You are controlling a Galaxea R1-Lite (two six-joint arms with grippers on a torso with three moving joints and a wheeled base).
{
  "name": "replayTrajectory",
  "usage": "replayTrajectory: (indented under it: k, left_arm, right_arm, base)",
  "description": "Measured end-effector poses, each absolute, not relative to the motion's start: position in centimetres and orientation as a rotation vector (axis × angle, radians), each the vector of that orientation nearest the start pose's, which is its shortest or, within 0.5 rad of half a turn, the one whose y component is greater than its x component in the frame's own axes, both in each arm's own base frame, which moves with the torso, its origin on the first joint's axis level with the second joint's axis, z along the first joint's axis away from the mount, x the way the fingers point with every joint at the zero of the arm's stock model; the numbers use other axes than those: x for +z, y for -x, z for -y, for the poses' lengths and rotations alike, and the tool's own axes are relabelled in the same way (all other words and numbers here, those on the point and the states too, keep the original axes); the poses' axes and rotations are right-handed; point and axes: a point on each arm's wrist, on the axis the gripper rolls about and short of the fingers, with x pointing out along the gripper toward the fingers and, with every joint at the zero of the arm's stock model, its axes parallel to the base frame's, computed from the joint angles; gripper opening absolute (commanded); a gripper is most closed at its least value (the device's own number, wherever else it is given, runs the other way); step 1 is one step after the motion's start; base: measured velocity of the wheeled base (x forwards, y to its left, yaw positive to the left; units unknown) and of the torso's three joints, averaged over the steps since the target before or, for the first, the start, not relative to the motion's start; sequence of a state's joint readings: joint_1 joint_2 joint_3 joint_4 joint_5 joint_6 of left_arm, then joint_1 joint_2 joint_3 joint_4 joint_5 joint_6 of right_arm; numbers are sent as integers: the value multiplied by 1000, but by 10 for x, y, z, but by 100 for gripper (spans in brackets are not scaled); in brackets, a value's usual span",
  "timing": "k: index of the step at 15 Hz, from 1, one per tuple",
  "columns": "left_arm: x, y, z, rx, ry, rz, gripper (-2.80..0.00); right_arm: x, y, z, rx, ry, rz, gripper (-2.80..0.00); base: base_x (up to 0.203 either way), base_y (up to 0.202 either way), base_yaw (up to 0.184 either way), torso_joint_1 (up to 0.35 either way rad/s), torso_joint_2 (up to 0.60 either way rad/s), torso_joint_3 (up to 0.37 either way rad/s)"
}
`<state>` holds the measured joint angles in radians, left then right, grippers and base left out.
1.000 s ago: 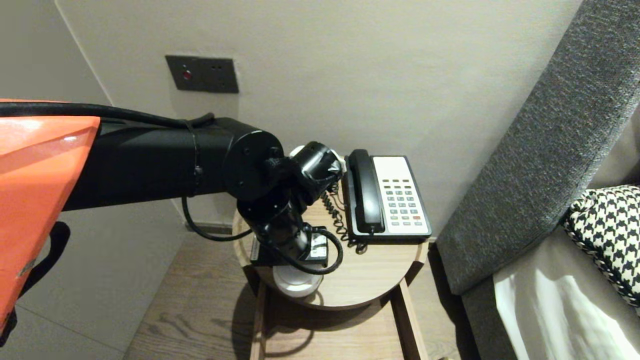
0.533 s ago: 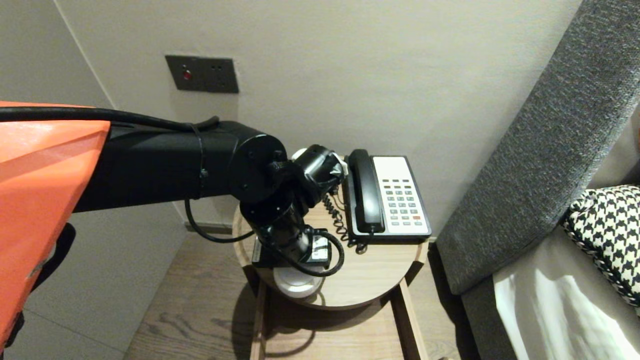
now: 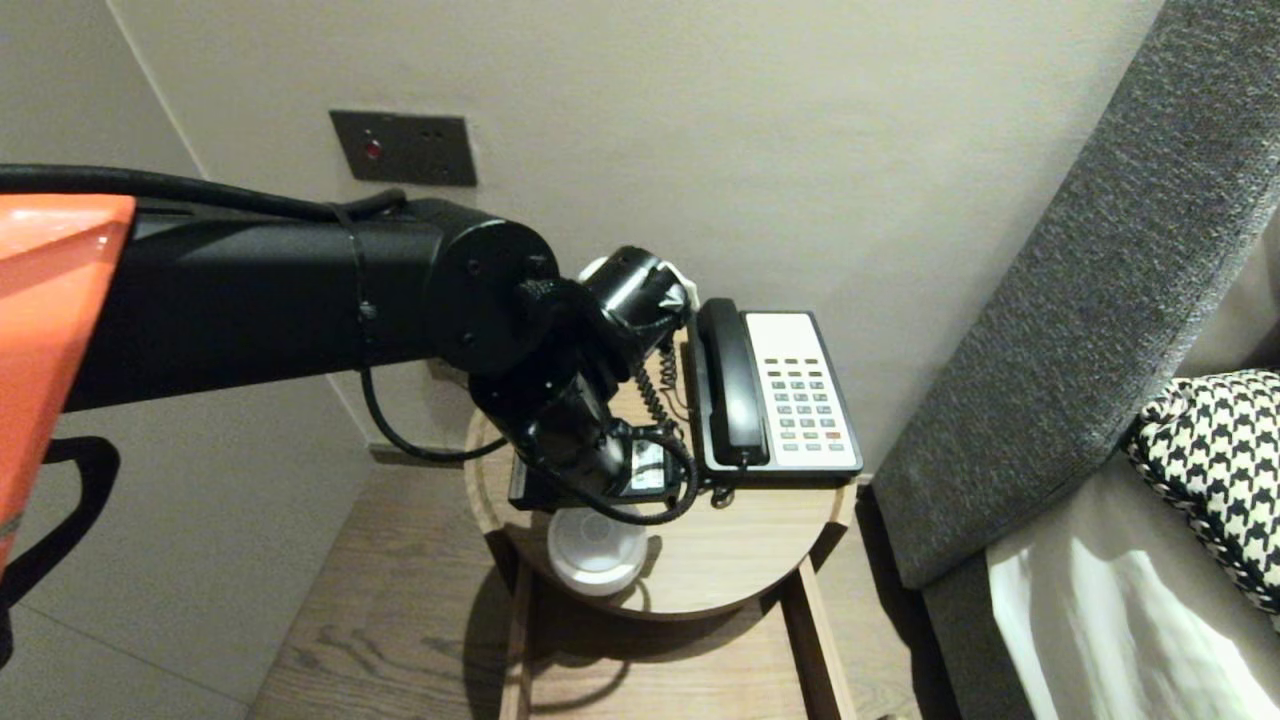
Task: Take the remote control out of the drawer one by one and place them on the table, then close the nightstand drawer
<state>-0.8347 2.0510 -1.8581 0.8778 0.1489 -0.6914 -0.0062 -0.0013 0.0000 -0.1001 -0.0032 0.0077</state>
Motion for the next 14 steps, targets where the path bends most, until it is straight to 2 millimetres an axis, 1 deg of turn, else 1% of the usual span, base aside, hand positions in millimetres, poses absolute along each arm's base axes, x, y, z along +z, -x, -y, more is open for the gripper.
replayTrajectory:
  k: [4, 5, 6, 7, 9, 11, 14]
  left_arm:
    - [257, -239, 259, -323, 103, -1019, 0]
    - [267, -233, 253, -336, 100, -1003, -269]
    - [274, -227, 247, -342, 101, -996, -280]
    - [281, -220, 240, -347, 100, -998, -280]
    - [285, -206, 232, -368, 95, -1009, -280]
    - [277, -190, 223, -376, 65, -1045, -280]
    - [261, -164, 202, -375, 20, -1092, -280]
  right_arm:
    - [86, 23, 0, -9, -8, 101, -280]
    - [86, 23, 0, -9, -8, 102, -280]
    - [86, 23, 0, -9, -7, 102, -280]
    - [86, 23, 0, -9, -7, 101, -280]
    - [86, 23, 0, -10, -7, 102, -280]
    - [86, 23, 0, -9, -7, 101, -280]
    - [86, 23, 0, -9, -8, 101, -280]
  base:
    - [0, 0, 0, 0, 0, 0]
    - [0, 0, 0, 0, 0, 0]
    - [0, 0, 0, 0, 0, 0]
    - [0, 0, 0, 0, 0, 0]
    - [0, 0, 0, 0, 0, 0]
    - [0, 0, 0, 0, 0, 0]
    - [0, 0, 0, 0, 0, 0]
